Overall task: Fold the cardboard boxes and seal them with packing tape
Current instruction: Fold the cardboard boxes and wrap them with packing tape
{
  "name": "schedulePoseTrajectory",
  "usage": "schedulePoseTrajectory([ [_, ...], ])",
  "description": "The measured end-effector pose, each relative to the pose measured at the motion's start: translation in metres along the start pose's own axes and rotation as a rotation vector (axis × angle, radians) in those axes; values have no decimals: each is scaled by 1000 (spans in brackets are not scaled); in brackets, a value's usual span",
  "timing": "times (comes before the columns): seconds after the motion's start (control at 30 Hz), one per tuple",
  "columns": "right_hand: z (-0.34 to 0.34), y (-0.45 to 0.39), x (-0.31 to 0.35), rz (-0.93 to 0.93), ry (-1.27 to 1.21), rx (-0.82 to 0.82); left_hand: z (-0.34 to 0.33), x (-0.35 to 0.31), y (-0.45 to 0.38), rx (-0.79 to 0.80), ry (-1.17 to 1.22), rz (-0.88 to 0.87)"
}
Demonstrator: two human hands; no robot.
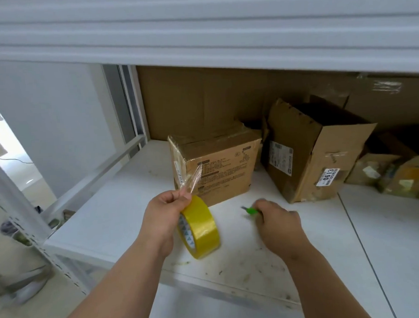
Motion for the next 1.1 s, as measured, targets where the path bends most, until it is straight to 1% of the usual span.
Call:
schedulePoseTrajectory([
  [0.07, 18, 0, 16, 70, -168, -65, -2, 2, 3, 10, 25, 10],
  [0.1, 27, -1, 26, 138, -209, -116, -4, 2, 4, 16, 24, 10],
  [0.17, 42, 0, 43, 275, -239, -222, -5, 2, 5, 28, 10, 7],
  [0.27, 54, -5, 61, 349, -297, -306, -6, 2, 4, 41, -4, 11],
  [0.37, 57, -14, 74, 340, -301, -266, -6, 2, 4, 37, 0, 21],
  [0.57, 54, -26, 83, 342, -161, -224, -6, 2, -2, 5, 4, 10],
  [0.67, 53, -32, 88, 366, -138, -196, -7, 3, -5, 36, 9, 2],
  [0.83, 49, -38, 99, 405, -109, -193, -6, 2, -8, 45, 2, -5],
  [0.97, 45, -44, 104, 404, -75, -221, -7, -1, -9, 108, -19, -15],
  [1.1, 44, -52, 100, 363, -31, -200, -3, -1, -13, 53, -46, -12],
])
Point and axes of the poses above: each hand's wrist, its own y-axis away from the middle knuckle, its own z-axis out of the back of the hand, x = y × z, the point moved 2 cm from there along -y, towards the middle knuckle, and after that the axes turned 9 degrees about y, right-handed, at the moved point
